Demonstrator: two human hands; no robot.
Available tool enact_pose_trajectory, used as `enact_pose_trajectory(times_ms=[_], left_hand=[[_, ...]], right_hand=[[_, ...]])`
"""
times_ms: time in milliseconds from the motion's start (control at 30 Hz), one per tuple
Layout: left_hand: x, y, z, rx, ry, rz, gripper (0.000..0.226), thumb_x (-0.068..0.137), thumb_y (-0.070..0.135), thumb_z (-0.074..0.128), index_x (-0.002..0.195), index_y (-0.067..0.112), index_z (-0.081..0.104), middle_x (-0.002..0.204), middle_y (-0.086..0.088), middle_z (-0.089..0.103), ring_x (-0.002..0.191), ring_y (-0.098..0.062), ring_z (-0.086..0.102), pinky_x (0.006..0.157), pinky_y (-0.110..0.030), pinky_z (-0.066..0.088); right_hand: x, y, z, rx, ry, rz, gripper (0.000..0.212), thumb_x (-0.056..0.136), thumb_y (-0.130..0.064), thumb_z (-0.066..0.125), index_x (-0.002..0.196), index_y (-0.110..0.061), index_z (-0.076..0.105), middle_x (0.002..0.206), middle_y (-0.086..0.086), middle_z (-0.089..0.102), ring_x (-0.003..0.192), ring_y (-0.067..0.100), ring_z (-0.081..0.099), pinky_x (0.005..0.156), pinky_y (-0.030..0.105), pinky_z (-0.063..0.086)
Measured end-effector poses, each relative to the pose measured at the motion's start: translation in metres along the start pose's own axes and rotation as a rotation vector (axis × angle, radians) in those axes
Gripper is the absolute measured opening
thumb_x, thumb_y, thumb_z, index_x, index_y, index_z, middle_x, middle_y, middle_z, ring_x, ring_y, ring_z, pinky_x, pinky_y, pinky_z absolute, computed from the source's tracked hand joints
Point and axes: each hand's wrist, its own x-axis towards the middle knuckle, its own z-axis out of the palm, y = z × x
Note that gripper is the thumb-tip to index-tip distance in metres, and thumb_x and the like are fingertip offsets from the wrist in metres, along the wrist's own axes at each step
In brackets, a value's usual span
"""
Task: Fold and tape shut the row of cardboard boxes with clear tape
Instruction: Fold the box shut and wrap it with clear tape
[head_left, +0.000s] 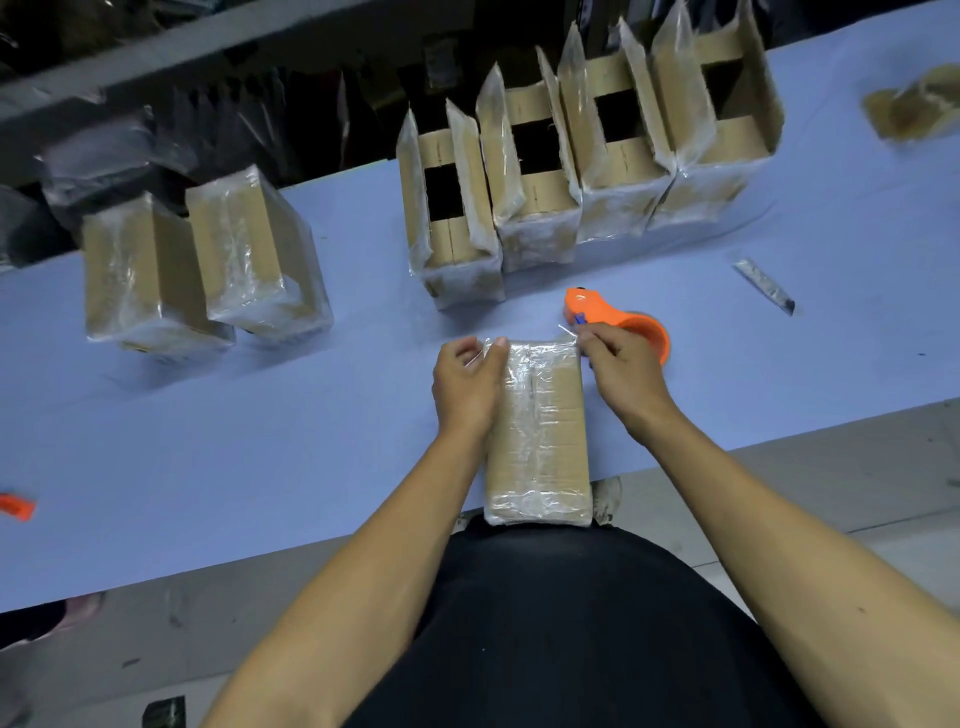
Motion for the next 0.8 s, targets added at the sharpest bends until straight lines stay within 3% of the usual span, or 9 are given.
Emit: enact_pose_trajectory(times_ms=[133,267,367,500,600,700,800], left_hand=[[-0.001,0.001,0.0,-0.066,-0.092,0.032,0.022,0.09,0.036,0.071,0.097,0.015,0.071,0.097,-0.009,0.073,0.084,-0.015,0.063,0.089,-0.041,0.054],[-0.001,0.008,-0.004,-0.134,-0.051,0.024,0.019,0.094,0.032,0.069,0.081,0.018,0.073,0.077,0.004,0.068,0.072,-0.013,0.059,0.075,-0.037,0.053],[-0.008,0.02,-0.016,-0.264,-0.004,0.124,0.011,0.093,0.022,0.072,0.084,0.019,0.078,0.082,0.006,0.074,0.075,-0.008,0.066,0.074,-0.027,0.054],[-0.018,0.034,-0.03,-0.462,0.072,0.241,0.016,0.094,0.007,0.068,0.09,0.019,0.078,0.108,0.004,0.077,0.108,-0.015,0.07,0.094,-0.03,0.056],[-0.02,0.037,-0.031,-0.426,0.148,0.259,0.017,0.095,0.005,0.062,0.093,0.018,0.074,0.11,0.011,0.074,0.11,-0.009,0.069,0.091,-0.02,0.053],[-0.015,0.046,-0.025,-0.343,0.224,0.198,0.026,0.094,0.008,0.057,0.116,0.02,0.062,0.109,0.017,0.063,0.103,0.002,0.063,0.085,-0.009,0.048],[-0.01,0.056,-0.017,-0.296,0.197,0.17,0.027,0.092,0.009,0.057,0.116,0.021,0.061,0.111,0.008,0.067,0.104,-0.008,0.065,0.085,-0.017,0.05]], right_hand=[[-0.004,-0.008,0.02,0.162,-0.007,0.034,0.027,0.094,-0.026,0.061,0.069,-0.017,0.065,0.059,-0.017,0.052,0.061,0.003,0.044,0.063,0.027,0.038],[-0.001,-0.021,0.027,0.172,0.078,0.027,0.044,0.093,-0.028,0.064,0.05,-0.025,0.056,0.047,-0.016,0.04,0.053,0.004,0.033,0.056,0.026,0.029],[-0.003,-0.041,0.027,0.145,0.144,-0.118,0.031,0.092,-0.027,0.066,0.062,-0.018,0.065,0.056,-0.014,0.054,0.06,0.001,0.047,0.062,0.02,0.037],[-0.009,-0.069,0.041,0.215,0.233,-0.27,0.015,0.089,-0.014,0.069,0.075,-0.01,0.073,0.076,-0.014,0.064,0.077,0.003,0.06,0.072,0.016,0.045],[-0.011,-0.079,0.052,0.172,0.257,-0.235,0.014,0.086,-0.007,0.067,0.072,-0.004,0.071,0.078,0.004,0.066,0.076,0.014,0.06,0.071,0.023,0.046],[-0.01,-0.086,0.056,0.096,0.259,-0.137,0.009,0.08,-0.009,0.064,0.073,-0.004,0.067,0.085,0.009,0.066,0.077,0.011,0.056,0.07,0.016,0.041],[-0.009,-0.093,0.063,0.03,0.188,-0.075,0.013,0.076,-0.016,0.068,0.085,-0.012,0.06,0.101,0.006,0.058,0.09,0.01,0.05,0.078,0.016,0.038]])
